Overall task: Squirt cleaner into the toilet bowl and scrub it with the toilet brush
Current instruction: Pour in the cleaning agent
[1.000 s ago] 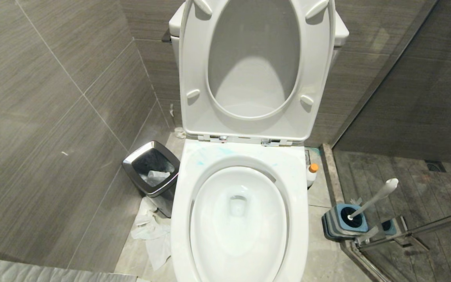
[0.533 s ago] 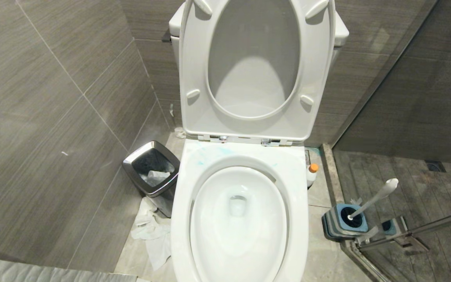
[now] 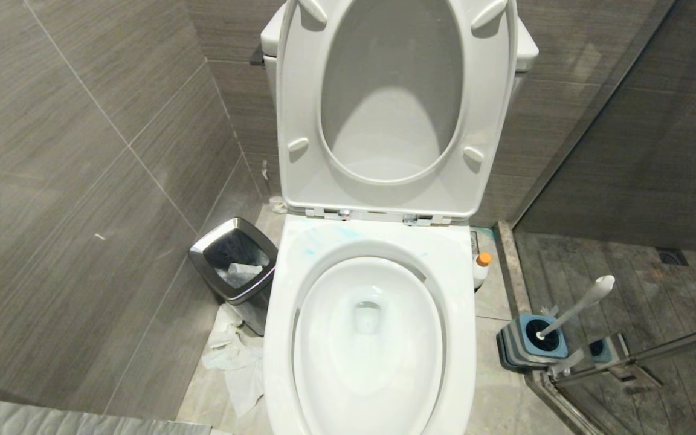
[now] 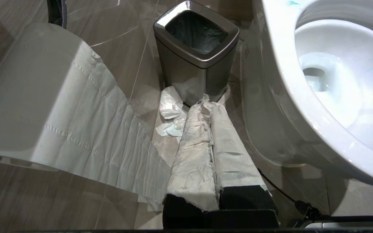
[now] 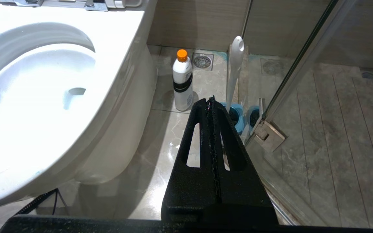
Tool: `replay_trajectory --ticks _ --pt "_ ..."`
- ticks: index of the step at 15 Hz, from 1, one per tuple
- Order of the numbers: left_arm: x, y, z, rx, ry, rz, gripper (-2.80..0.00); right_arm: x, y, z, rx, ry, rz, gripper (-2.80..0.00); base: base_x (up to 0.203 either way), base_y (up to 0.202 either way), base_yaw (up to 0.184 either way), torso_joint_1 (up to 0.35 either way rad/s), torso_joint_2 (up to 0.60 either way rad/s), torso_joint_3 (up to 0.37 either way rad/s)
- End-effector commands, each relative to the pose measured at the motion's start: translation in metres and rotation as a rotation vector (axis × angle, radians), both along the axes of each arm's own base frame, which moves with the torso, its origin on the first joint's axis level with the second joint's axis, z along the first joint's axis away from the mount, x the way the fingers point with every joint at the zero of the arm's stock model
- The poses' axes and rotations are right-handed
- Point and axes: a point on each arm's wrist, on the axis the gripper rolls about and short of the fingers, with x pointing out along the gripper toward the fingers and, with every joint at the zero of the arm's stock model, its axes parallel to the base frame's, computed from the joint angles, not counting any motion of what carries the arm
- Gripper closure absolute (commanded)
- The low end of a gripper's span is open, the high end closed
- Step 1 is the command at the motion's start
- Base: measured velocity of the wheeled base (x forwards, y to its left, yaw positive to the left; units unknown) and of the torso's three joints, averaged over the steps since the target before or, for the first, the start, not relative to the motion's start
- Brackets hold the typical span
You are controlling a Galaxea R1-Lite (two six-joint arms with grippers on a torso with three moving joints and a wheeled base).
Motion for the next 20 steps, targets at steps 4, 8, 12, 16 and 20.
replay_trajectory --ticks 4,8,12,16,20 --pt "0.0002 0.0 -0.0004 0.0 0.003 0.0 0.0 0.002 0.0 -0.0067 -0.001 0.025 -0.002 0.0 0.0 0.0 0.0 0.0 0.0 0.0" --pt "0.0002 0.0 -0.0004 0.001 0.003 0.0 0.0 0.002 0.0 -0.0067 -0.001 0.025 -0.001 0.0 0.0 0.0 0.0 0.0 0.0 0.0" --pt "0.0002 0.0 -0.0004 0.001 0.003 0.001 0.0 0.002 0.0 -0.0067 -0.001 0.025 -0.001 0.0 0.0 0.0 0.0 0.0 0.0 -0.05" --pt "0.0002 0.0 -0.0004 0.001 0.003 0.0 0.0 0.002 0.0 -0.0066 -0.001 0.023 -0.001 0.0 0.0 0.0 0.0 0.006 0.0 -0.178" --pt "0.0002 0.0 -0.0004 0.003 0.003 0.0 0.0 0.002 0.0 -0.0066 -0.003 0.023 -0.002 0.0 0.0 0.0 0.0 0.004 0.0 -0.194"
